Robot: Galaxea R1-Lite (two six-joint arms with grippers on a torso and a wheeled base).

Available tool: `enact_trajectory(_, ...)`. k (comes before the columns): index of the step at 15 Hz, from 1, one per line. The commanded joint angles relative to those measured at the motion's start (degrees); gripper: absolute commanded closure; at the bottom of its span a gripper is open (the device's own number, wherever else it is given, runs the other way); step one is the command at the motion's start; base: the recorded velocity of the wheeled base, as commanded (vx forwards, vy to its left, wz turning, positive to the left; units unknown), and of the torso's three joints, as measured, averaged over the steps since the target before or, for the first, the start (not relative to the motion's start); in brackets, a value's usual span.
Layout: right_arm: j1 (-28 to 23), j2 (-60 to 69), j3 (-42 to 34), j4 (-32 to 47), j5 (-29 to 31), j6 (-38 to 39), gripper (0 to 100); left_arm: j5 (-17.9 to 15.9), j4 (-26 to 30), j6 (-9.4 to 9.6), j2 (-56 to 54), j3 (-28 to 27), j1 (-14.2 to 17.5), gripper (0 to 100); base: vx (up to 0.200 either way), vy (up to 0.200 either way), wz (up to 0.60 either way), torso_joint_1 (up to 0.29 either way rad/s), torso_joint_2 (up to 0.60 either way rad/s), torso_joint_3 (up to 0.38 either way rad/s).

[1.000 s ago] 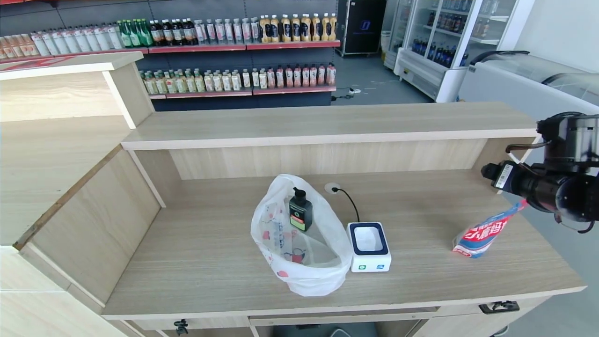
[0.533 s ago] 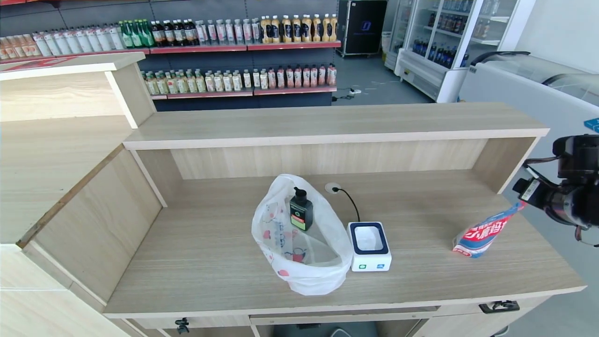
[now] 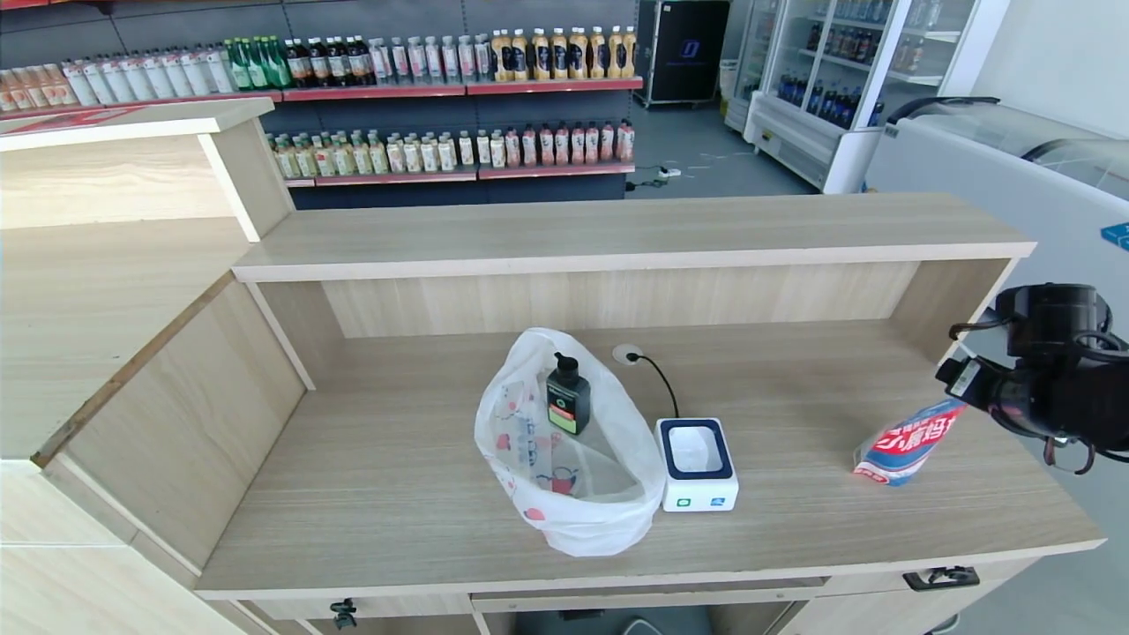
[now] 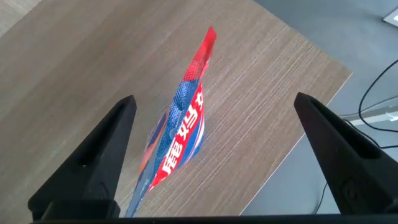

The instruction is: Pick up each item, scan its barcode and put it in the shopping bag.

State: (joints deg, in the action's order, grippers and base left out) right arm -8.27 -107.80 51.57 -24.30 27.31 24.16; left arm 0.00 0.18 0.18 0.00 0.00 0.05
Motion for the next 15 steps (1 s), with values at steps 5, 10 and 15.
enact_trajectory(5, 0.0, -7.0, 3.2, -1.5, -3.8, -0.2, 0, 0.0, 0.0, -0.01, 0.1, 0.0, 0.0, 0, 0.0, 0.0, 0.0, 0.0, 0.0, 0.0)
enact_trajectory(10, 0.4, -10.2, 3.2, -1.5, -4.8, -0.3, 0, 0.0, 0.0, -0.01, 0.1, 0.0, 0.0, 0, 0.0, 0.0, 0.0, 0.0, 0.0, 0.0)
enact_trajectory(15, 0.4, -12.6, 3.3, -1.6, -4.9, -0.7, 0, 0.0, 0.0, -0.01, 0.1, 0.0, 0.0, 0, 0.0, 0.0, 0.0, 0.0, 0.0, 0.0)
